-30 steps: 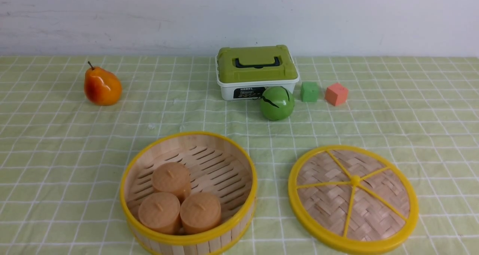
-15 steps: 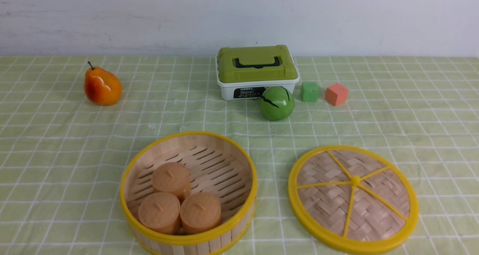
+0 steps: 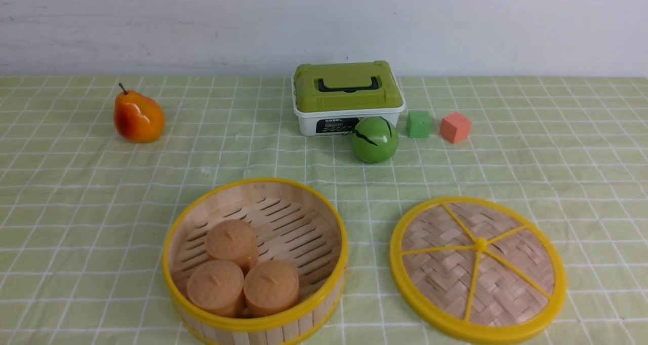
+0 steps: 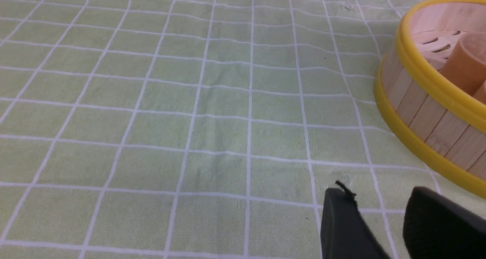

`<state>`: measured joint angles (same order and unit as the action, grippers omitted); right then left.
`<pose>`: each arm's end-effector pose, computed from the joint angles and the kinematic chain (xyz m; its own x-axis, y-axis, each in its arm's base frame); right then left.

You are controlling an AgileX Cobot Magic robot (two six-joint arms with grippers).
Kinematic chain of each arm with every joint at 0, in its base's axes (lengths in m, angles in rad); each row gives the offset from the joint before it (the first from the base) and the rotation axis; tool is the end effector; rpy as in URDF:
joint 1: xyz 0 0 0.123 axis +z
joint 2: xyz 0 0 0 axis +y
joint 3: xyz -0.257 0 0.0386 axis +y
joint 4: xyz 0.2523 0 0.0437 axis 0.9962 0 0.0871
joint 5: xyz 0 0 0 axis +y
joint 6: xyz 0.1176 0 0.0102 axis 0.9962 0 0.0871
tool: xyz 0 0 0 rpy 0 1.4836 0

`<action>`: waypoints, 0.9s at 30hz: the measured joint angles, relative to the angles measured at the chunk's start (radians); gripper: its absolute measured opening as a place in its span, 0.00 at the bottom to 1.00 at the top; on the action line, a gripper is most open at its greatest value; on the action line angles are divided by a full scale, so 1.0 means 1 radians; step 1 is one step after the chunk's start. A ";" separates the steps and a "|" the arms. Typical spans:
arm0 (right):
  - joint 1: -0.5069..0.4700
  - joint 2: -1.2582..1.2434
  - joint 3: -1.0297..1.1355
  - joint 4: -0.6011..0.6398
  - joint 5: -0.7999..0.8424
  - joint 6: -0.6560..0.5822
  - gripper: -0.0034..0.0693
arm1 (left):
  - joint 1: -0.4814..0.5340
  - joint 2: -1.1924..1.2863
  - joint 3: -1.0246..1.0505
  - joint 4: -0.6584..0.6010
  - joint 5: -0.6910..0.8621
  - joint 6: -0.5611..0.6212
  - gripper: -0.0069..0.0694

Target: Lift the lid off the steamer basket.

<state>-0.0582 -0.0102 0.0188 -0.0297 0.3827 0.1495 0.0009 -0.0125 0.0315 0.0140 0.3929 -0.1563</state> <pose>0.1076 -0.0076 0.1651 -0.2882 0.1386 -0.9475 0.1046 0.9881 0.1128 0.1075 0.0007 0.1596 -0.3149 -0.1432 -0.9383 -0.0515 0.9897 -0.1337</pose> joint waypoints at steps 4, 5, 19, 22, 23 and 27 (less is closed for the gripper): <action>0.000 0.000 0.000 0.000 0.000 0.000 0.13 | 0.000 0.000 0.000 0.000 0.000 0.000 0.40; 0.000 0.000 0.000 0.000 0.000 0.000 0.13 | 0.000 0.000 0.000 0.000 0.000 0.000 0.40; 0.000 0.000 0.000 0.000 0.000 0.000 0.16 | 0.000 0.000 0.000 0.000 0.000 0.000 0.40; 0.000 0.000 0.000 0.000 0.000 0.000 0.17 | 0.000 0.000 0.000 0.000 0.000 0.000 0.40; 0.000 0.000 0.000 0.000 0.000 0.000 0.17 | 0.000 0.000 0.000 0.000 0.000 0.000 0.40; 0.000 0.000 0.000 0.000 0.000 0.000 0.18 | 0.000 0.000 0.000 0.000 0.000 0.000 0.40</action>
<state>-0.0582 -0.0102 0.0188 -0.0297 0.3827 0.1495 0.0009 -0.0125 0.0315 0.0140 0.3929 -0.1563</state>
